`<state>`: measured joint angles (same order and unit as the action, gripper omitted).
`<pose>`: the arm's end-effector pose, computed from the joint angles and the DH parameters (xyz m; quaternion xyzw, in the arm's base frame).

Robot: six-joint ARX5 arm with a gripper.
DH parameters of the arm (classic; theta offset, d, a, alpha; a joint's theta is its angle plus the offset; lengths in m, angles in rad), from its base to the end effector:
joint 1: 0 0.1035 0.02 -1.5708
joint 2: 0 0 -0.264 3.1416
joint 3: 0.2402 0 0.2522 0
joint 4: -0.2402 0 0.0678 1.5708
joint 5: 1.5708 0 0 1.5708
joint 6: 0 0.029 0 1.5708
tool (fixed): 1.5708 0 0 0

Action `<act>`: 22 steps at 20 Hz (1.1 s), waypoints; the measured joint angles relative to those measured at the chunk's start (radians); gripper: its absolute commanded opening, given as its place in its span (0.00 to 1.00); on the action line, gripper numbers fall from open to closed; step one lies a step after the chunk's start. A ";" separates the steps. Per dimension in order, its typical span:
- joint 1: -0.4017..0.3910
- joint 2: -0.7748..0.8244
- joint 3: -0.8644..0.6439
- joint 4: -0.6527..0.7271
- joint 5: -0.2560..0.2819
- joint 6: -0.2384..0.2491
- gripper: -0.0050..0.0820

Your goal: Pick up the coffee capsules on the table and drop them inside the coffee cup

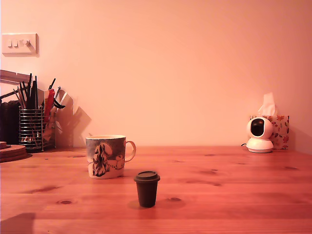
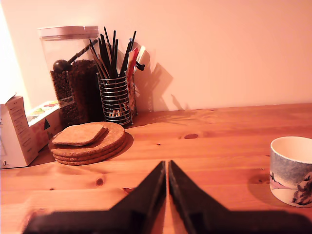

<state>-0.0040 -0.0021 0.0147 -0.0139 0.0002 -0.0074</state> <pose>0.0967 -0.0004 0.1673 -0.0037 -0.0014 -0.0021 1.0000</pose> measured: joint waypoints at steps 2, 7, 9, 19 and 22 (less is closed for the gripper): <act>0.009 -0.001 0.033 -0.102 0.137 -0.059 0.04; 0.009 -0.001 0.097 -0.188 0.212 -0.066 0.04; 0.009 -0.001 0.097 -0.188 0.219 -0.070 0.04; 0.009 -0.001 0.097 -0.247 0.488 -0.089 0.04; 0.009 -0.001 0.111 -0.303 0.547 -0.088 0.04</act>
<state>0.0048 -0.0029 0.1257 -0.3164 0.5476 -0.0956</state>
